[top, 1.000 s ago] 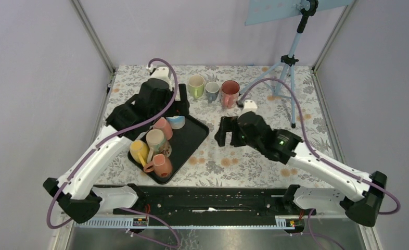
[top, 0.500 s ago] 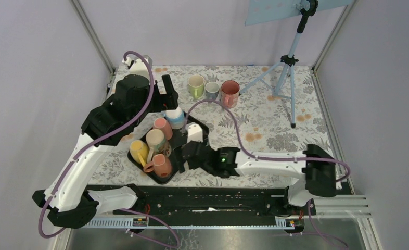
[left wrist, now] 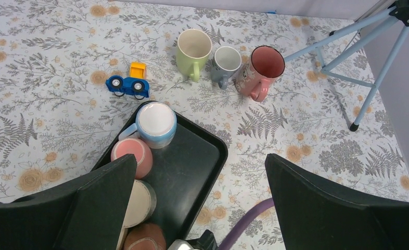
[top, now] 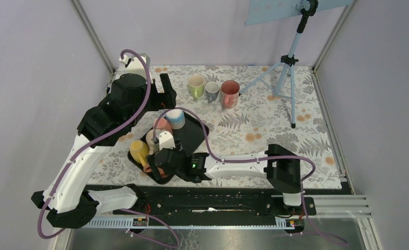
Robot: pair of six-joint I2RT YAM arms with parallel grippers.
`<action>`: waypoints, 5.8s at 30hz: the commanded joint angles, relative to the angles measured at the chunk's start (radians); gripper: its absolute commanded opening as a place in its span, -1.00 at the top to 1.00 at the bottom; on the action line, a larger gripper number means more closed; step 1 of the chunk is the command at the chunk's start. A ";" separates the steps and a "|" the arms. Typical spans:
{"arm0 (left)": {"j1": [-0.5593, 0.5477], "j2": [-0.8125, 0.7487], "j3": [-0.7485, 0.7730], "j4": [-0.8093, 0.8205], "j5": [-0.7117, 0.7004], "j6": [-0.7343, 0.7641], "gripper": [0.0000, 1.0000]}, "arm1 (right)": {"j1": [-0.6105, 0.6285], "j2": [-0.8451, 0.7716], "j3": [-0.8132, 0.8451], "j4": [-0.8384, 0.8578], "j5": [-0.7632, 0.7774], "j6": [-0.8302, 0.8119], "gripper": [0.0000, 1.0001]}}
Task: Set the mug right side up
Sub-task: Turn over the cup on the tray.
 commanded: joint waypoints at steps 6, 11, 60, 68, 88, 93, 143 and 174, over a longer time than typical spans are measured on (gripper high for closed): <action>0.005 -0.003 0.017 0.030 -0.007 0.024 -0.97 | 0.014 0.092 0.092 0.008 0.032 -0.041 -1.00; 0.006 0.001 0.020 0.037 -0.001 0.026 -0.97 | 0.014 0.132 0.106 0.011 0.073 -0.067 -1.00; 0.006 0.007 -0.054 0.072 0.061 0.002 -0.97 | -0.147 -0.060 -0.320 0.312 0.114 -0.095 -1.00; 0.005 0.019 -0.050 0.078 0.073 0.003 -0.97 | -0.147 -0.141 -0.366 0.310 0.091 -0.083 -1.00; 0.006 0.010 -0.054 0.087 0.085 0.001 -0.97 | -0.123 0.011 0.002 -0.110 0.100 0.165 -1.00; 0.006 0.006 -0.060 0.087 0.085 0.000 -0.97 | -0.123 0.049 0.015 -0.142 0.096 0.175 -1.00; 0.005 0.002 -0.075 0.099 0.100 -0.006 -0.97 | -0.271 0.093 0.052 -0.229 0.000 0.186 -1.00; 0.006 0.002 -0.096 0.121 0.113 0.003 -0.97 | -0.321 0.081 0.117 -0.308 -0.115 0.062 -0.52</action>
